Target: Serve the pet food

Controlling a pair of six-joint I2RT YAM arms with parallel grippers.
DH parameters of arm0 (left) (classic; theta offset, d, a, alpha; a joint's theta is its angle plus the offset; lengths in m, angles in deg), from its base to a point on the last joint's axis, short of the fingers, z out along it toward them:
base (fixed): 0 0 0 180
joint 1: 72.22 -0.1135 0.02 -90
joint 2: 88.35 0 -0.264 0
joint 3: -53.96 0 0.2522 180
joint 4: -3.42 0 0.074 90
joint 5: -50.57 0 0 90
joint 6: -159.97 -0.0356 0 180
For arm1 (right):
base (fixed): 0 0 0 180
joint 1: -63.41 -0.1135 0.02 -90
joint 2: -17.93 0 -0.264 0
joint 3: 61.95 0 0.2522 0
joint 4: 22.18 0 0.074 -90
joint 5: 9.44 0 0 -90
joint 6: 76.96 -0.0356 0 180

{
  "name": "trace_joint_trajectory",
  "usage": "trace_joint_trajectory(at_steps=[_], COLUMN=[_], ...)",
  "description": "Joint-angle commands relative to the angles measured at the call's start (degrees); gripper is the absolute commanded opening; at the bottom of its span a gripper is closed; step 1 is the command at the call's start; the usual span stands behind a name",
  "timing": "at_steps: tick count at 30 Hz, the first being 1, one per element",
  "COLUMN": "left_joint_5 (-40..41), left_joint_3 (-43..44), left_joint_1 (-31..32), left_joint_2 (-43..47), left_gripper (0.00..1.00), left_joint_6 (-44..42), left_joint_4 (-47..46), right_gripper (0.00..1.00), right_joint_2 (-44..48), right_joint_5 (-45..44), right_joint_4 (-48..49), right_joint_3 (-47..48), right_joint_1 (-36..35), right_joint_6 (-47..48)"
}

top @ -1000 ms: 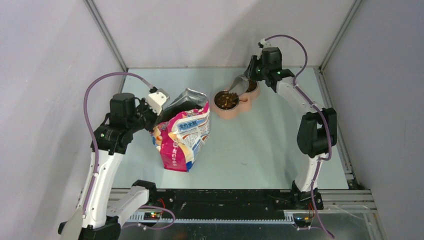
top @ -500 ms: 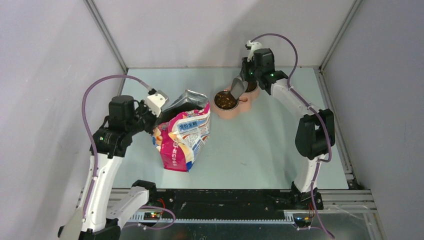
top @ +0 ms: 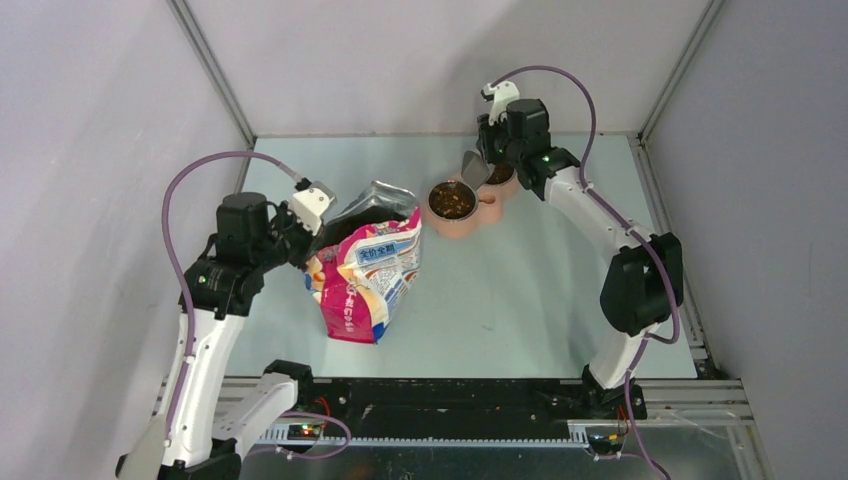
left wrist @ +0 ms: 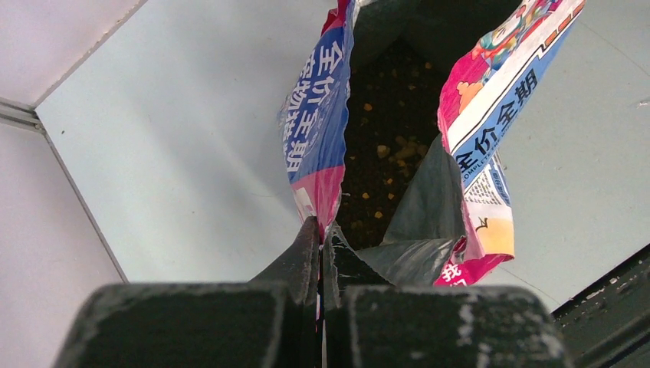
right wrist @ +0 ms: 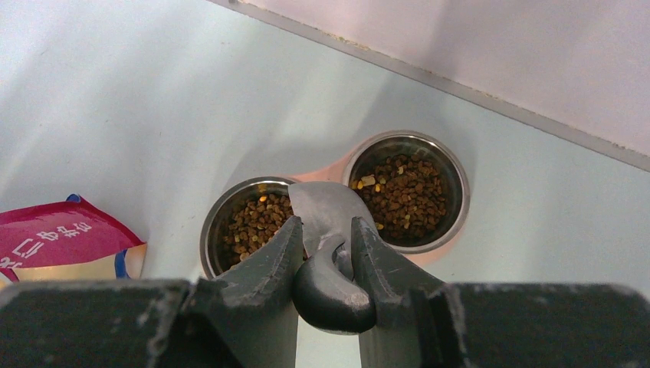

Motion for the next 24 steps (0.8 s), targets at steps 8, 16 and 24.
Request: trace_joint_trajectory(at_steps=[8, 16, 24], left_joint_5=[-2.2, -2.95, -3.31], left_joint_3=[0.97, 0.46, 0.29], left_joint_1=[-0.73, -1.41, -1.52], left_joint_2=[3.86, 4.25, 3.87], left_gripper=[0.0, 0.0, 0.0], left_joint_6=[2.05, 2.6, 2.8], left_joint_4=[1.23, 1.18, 0.64], right_gripper=[0.0, 0.0, 0.0], right_joint_2=[1.05, -2.27, -2.26], right_joint_5=[1.01, 1.57, 3.48], right_joint_4=[4.04, 4.28, 3.31], right_joint_3=[-0.04, 0.39, -0.11], right_joint_1=[-2.79, -3.63, -3.89], right_joint_6=[1.27, 2.81, 3.16])
